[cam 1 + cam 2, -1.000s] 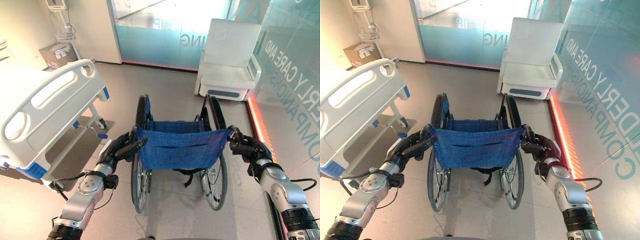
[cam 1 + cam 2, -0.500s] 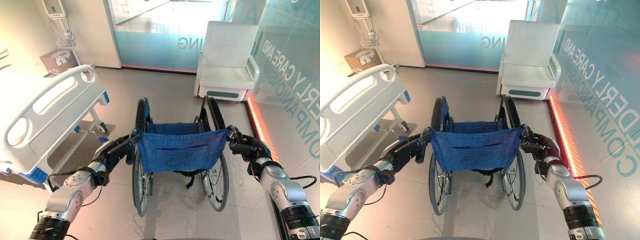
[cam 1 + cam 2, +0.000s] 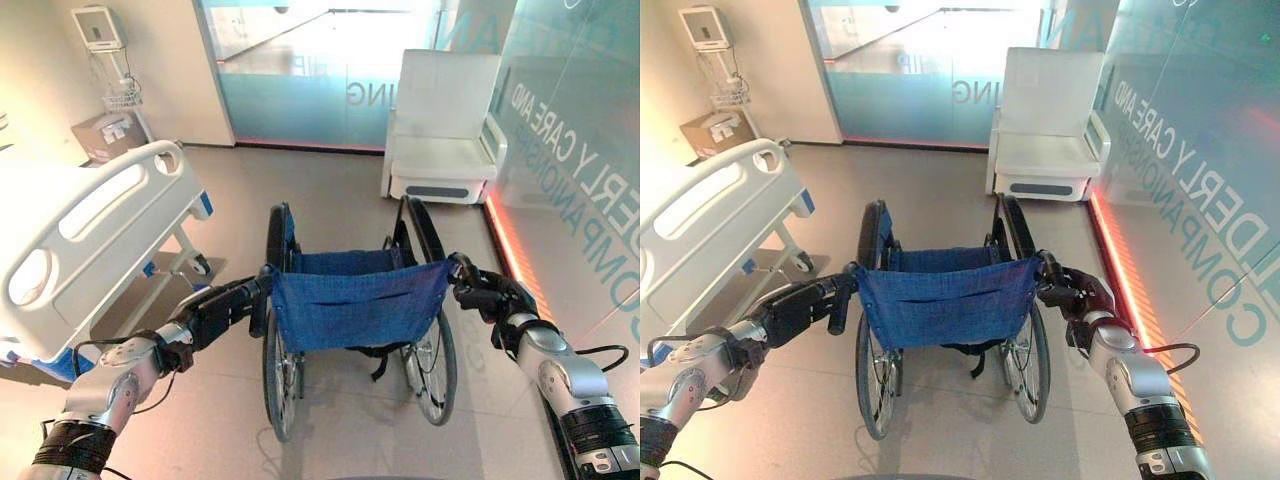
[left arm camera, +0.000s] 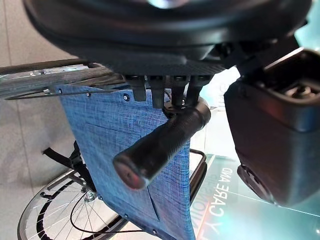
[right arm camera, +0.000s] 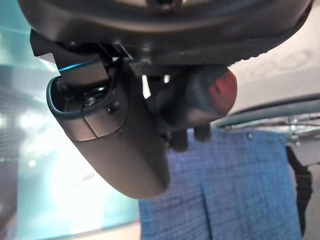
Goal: Push the wheelchair next to the bed
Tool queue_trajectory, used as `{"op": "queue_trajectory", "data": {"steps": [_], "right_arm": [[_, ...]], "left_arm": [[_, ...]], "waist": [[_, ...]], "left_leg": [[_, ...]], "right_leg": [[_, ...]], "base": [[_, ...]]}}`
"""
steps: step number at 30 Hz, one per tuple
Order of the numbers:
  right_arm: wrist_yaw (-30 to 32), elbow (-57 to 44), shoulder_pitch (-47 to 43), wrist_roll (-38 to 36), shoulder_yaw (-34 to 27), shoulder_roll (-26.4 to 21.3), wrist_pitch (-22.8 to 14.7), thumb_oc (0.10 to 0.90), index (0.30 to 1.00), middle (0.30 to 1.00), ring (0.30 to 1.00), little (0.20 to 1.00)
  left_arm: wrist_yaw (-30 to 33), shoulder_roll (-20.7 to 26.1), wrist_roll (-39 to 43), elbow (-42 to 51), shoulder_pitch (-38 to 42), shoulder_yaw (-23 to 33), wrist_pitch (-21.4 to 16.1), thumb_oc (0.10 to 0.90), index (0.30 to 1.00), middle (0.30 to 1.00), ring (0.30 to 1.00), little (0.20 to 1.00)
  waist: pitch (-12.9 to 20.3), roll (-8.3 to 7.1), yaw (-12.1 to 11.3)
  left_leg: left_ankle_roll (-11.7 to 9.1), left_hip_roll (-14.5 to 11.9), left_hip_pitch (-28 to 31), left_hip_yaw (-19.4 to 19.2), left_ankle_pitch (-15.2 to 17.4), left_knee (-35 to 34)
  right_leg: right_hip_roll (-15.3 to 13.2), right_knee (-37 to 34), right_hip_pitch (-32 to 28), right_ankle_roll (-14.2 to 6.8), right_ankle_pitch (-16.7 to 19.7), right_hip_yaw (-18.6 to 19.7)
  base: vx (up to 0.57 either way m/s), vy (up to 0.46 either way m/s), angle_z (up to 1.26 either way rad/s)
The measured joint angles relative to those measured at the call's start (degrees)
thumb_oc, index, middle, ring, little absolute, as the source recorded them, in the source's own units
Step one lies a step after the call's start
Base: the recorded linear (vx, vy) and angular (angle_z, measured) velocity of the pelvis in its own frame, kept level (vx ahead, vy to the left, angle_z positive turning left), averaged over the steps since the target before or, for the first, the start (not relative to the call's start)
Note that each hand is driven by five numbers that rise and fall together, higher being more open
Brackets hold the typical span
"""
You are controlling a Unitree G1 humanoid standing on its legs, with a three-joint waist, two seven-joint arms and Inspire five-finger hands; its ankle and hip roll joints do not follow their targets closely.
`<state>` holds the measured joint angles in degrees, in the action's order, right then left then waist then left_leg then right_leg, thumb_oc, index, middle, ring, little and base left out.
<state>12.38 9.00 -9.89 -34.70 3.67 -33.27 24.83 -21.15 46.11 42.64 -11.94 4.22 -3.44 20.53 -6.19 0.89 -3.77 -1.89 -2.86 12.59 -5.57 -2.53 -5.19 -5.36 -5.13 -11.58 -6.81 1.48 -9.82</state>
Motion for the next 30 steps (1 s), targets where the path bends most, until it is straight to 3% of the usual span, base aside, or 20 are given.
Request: {"op": "queue_trajectory", "data": {"steps": [14,30], "right_arm": [[0.0,2.4,-3.0,-0.8,2.2,0.3,1.0,0.4,0.3,0.3,0.3,0.3],[-0.5,4.7,-5.5,-1.6,3.2,1.1,1.8,0.4,0.3,0.3,0.3,0.3]], "left_arm": [[-4.7,3.8,1.3,-5.5,3.4,-2.0,0.0,0.8,0.9,0.9,0.9,0.9],[-7.8,3.5,12.9,-14.6,5.1,-2.4,0.4,0.8,0.9,0.9,0.9,0.9]], "waist": [[0.3,-0.5,0.0],[0.8,-1.44,0.0]], "left_leg": [[0.3,0.3,0.3,-2.4,0.2,0.0],[1.2,1.3,0.0,-5.0,0.6,0.0]], "right_leg": [[0.0,0.0,1.0,-0.1,0.7,3.4],[-1.0,0.0,2.5,-0.9,1.6,6.3]], "base": [[0.01,0.024,-0.08],[0.02,0.052,-0.07]]}}
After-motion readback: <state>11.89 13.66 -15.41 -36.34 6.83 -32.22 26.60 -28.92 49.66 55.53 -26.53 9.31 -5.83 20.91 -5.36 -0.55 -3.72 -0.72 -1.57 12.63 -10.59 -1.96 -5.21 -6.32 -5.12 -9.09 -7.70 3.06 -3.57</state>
